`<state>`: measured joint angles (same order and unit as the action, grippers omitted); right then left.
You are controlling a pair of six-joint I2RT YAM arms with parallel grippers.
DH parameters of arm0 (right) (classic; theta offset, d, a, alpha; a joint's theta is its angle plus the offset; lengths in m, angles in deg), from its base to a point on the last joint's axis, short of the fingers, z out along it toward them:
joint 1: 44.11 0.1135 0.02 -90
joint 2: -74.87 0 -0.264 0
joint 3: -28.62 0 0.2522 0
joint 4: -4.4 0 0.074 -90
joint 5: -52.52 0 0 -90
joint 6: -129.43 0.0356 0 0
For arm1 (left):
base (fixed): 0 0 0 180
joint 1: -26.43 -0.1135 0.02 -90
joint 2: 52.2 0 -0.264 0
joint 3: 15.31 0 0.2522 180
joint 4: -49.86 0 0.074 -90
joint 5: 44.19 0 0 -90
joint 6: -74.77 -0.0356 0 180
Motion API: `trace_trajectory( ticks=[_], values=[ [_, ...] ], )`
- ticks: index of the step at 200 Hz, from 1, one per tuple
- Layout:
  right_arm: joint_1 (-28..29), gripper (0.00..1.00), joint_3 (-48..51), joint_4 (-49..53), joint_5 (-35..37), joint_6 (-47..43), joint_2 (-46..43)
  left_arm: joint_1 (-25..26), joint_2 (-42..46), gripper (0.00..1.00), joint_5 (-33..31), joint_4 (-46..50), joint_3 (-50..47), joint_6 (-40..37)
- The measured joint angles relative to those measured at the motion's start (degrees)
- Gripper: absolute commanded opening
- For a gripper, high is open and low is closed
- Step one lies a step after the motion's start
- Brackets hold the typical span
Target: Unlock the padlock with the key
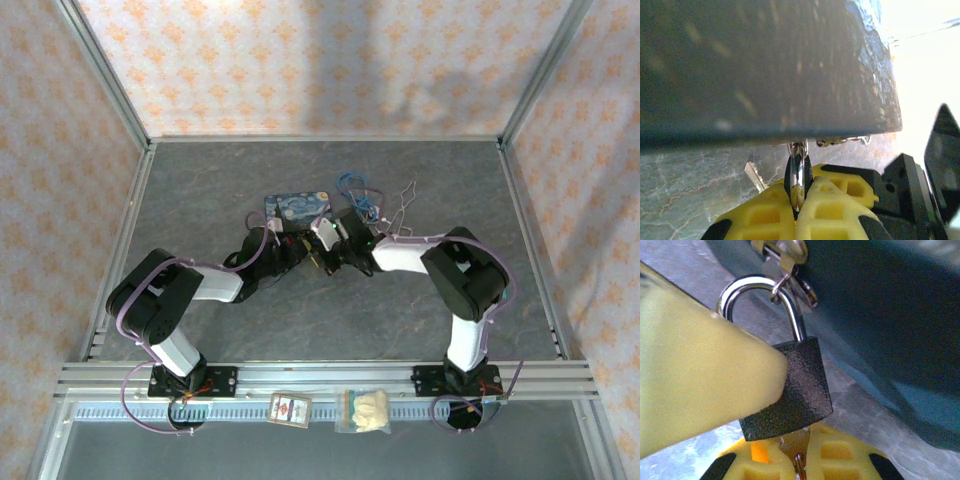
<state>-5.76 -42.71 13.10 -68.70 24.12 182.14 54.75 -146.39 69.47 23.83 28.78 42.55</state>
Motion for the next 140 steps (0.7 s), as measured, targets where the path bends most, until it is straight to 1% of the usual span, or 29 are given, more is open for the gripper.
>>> trace_trajectory(
  ticks=[22,49,79,115,140],
  values=[
    [-2.6,0.0,-4.2,4.4,-9.6,-0.5,3.3,-0.4,0.1,0.0,0.3,0.0,-0.2,-3.9],
    [-4.3,0.0,-7.8,9.2,-18.3,-2.0,6.7,-0.7,0.5,0.0,1.0,-0.2,-1.4,-7.8],
    [-5.7,0.0,-8.7,12.5,-23.6,-3.5,7.0,-0.9,1.2,0.0,2.8,-2.4,-3.0,-10.2],
    [-6.9,0.0,-11.1,17.4,-29.5,-6.0,8.1,-2.8,0.8,0.0,8.4,-9.2,-5.8,-11.0],
    [-7.6,0.0,-13.6,21.5,-33.2,-8.1,9.5,-3.5,0.0,0.0,10.6,-13.6,-7.1,-11.3]
  ],
)
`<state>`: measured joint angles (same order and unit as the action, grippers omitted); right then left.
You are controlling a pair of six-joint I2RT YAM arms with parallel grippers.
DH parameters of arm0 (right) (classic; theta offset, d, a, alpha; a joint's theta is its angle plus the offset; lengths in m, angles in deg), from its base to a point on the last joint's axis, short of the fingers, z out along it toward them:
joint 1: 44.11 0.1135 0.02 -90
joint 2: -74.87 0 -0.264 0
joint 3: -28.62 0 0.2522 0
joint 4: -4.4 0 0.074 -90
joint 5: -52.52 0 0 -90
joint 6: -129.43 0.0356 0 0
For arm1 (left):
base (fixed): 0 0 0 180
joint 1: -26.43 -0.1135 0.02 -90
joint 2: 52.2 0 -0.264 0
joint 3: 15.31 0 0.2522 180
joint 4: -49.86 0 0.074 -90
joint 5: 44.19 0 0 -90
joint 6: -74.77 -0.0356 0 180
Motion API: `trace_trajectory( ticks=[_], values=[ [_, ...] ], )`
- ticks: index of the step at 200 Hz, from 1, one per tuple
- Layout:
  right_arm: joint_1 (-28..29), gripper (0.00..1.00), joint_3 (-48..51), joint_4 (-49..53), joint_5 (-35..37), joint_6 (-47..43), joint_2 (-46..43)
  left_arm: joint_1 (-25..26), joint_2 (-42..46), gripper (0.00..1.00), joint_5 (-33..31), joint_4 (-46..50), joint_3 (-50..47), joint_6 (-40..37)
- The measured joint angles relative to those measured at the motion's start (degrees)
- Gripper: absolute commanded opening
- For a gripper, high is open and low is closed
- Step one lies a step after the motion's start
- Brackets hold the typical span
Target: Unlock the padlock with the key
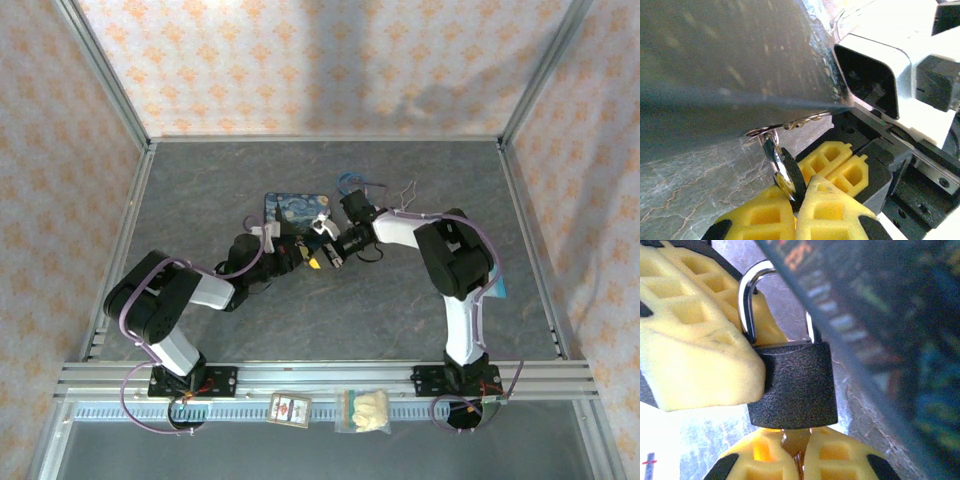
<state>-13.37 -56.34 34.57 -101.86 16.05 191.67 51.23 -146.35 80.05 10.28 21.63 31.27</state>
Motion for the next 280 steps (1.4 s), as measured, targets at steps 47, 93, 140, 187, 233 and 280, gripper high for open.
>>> trace_trajectory(
  ticks=[47,93,140,187,233,280],
  values=[
    [-0.4,0.0,-1.0,3.8,-3.2,-1.6,0.4,-0.1,-1.7,0.0,2.3,-8.8,-3.2,-0.1],
    [-0.6,0.0,-0.9,3.3,-2.1,0.4,0.4,-0.1,-5.0,0.01,2.4,-13.9,-3.6,2.2],
    [-0.5,0.0,1.2,-3.3,-1.2,6.3,-0.6,1.2,-3.6,0.33,-0.2,-7.4,-1.2,3.6],
    [-0.5,0.0,1.9,-5.8,0.6,9.8,-1.0,2.3,-2.4,0.32,-4.2,-0.8,1.2,4.9],
    [-0.4,0.0,2.1,-7.3,1.8,10.8,-1.0,2.7,-2.4,0.3,-6.4,1.0,2.4,6.4],
    [-0.6,0.0,2.3,-8.3,3.6,11.0,-1.0,3.0,-5.4,0.4,-8.4,-0.3,3.5,10.8]
  ],
)
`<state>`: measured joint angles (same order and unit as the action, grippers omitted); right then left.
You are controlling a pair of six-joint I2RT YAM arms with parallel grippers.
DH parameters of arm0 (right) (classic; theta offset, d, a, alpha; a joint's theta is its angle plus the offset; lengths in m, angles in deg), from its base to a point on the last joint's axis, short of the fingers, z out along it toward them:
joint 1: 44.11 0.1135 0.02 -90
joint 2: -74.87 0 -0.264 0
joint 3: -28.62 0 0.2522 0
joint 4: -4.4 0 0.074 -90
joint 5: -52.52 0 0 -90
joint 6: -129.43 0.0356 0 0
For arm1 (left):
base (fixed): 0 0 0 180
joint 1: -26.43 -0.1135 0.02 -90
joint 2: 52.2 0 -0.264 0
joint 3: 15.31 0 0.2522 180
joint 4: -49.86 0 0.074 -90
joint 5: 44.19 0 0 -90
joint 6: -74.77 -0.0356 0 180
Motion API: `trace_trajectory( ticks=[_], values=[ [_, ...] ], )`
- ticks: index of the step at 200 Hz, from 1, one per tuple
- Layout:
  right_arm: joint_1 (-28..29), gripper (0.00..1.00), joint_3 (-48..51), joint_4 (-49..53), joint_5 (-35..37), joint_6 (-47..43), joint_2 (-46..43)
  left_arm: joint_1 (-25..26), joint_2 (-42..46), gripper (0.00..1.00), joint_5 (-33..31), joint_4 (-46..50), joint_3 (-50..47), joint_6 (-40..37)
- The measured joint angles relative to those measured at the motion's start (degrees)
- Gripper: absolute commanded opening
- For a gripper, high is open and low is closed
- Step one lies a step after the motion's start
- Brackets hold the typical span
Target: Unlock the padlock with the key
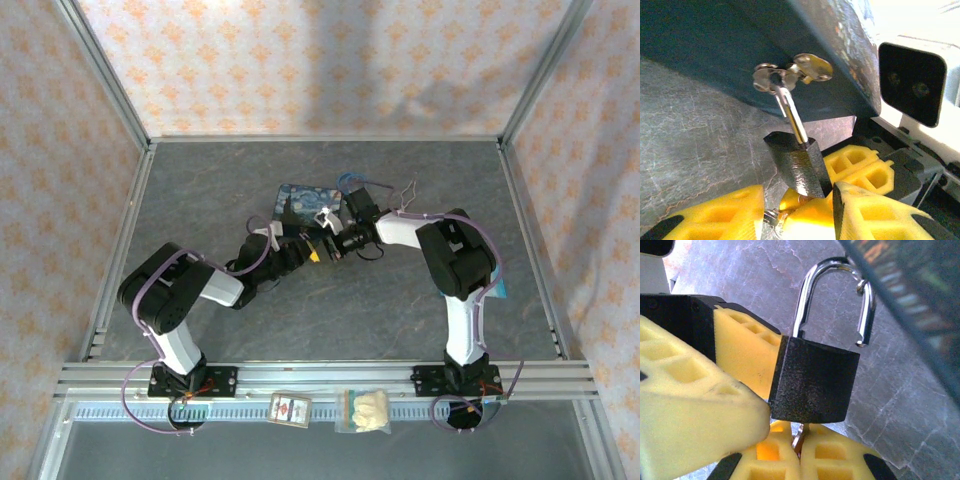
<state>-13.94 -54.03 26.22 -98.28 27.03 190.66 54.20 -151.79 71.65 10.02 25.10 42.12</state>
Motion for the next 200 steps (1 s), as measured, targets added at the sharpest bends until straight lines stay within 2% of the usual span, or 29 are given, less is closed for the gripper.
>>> trace_trajectory(
  ticks=[44,51,63,81,103,130,134,157,160,164,200],
  values=[
    [-0.2,0.0,0.0,-0.5,0.9,0.1,0.0,0.0,-3.1,0.37,-0.8,-4.3,0.6,4.9],
    [-0.2,0.0,0.0,-0.5,0.8,0.0,0.0,0.0,-3.5,0.34,-0.9,-4.9,0.8,5.6],
    [-0.1,0.0,0.0,-0.8,0.8,0.0,0.0,0.2,-4.1,0.21,-1.2,-5.8,1.2,6.5],
    [-0.2,0.0,0.0,-0.9,1.6,0.3,0.0,0.4,-4.5,0.06,-1.9,-7.4,1.4,7.7],
    [0.0,0.0,0.0,-1.1,2.2,0.4,0.0,0.7,-4.7,0.0,-2.4,-8.7,1.9,8.9],
    [0.1,0.0,0.3,-1.7,2.9,0.9,-0.2,0.6,-4.7,0.0,-2.7,-8.8,1.7,9.1],
    [0.1,0.0,0.5,-2.0,3.0,1.3,-0.3,0.6,-4.7,0.03,-2.7,-8.9,1.6,9.1],
    [0.6,0.0,2.2,-3.5,4.8,3.0,-1.1,0.5,-4.6,0.38,-2.7,-8.8,0.4,9.3],
    [0.7,0.0,2.4,-3.5,5.2,3.3,-1.2,0.4,-4.4,0.46,-2.7,-8.7,0.1,9.2],
    [0.7,0.0,2.6,-3.7,5.7,3.5,-1.4,0.3,-4.2,0.52,-2.8,-8.6,-0.4,9.2],
    [1.2,0.0,4.4,-4.7,9.7,5.2,-2.8,-1.8,2.9,0.6,-4.1,-4.2,-5.4,8.3]
  ],
)
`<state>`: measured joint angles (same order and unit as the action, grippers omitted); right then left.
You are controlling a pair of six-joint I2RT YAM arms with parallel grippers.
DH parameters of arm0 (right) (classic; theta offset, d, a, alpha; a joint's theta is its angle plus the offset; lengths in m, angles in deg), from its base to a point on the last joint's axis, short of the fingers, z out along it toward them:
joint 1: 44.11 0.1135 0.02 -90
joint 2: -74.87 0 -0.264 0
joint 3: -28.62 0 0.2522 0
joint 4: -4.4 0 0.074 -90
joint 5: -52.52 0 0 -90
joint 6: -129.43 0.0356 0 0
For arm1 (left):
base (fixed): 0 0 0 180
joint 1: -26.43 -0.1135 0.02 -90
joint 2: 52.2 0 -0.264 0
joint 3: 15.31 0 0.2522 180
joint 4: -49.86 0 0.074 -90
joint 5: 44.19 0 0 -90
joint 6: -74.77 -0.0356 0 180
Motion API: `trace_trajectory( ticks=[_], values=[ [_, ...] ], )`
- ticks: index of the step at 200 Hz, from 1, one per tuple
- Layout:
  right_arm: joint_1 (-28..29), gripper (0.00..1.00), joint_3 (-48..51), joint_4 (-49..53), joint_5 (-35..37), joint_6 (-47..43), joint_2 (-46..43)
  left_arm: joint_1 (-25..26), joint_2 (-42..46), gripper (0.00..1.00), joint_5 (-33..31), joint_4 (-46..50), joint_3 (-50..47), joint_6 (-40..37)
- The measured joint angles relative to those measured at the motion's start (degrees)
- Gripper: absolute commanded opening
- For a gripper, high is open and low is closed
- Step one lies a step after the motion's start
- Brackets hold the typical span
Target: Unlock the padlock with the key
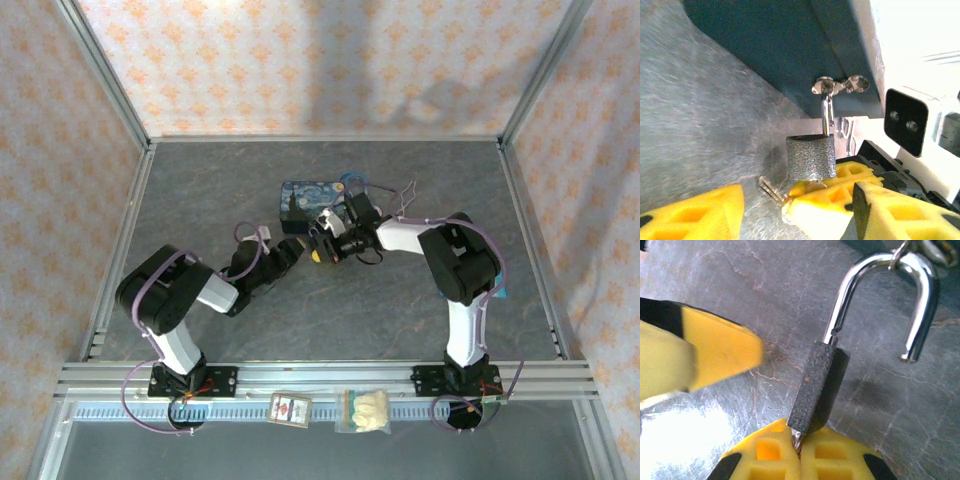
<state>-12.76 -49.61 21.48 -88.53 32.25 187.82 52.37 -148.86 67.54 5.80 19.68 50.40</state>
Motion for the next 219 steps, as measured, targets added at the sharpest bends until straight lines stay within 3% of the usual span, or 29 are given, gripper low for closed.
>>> trace_trajectory(
  ticks=[20,61,83,168,219],
  values=[
    [0.0,0.03,0.3,-0.4,1.4,0.6,-0.3,-1.3,6.4,0.64,-1.5,5.0,-0.7,-1.9],
    [0.0,0.3,0.6,-0.8,4.6,1.4,-0.5,-3.0,17.3,0.67,-6.3,13.7,-0.6,-6.3],
    [0.0,0.4,1.3,-0.9,5.8,1.2,-1.0,-3.8,19.4,0.67,-7.8,16.6,-0.6,-7.7],
    [0.2,0.44,3.5,-0.2,17.0,3.5,-11.3,-4.7,19.8,0.67,-9.2,19.1,-0.6,-8.7],
    [4.0,0.43,3.5,-4.4,24.5,9.8,-11.1,-5.1,19.8,0.67,-10.3,19.1,-0.6,-8.8]
  ],
)
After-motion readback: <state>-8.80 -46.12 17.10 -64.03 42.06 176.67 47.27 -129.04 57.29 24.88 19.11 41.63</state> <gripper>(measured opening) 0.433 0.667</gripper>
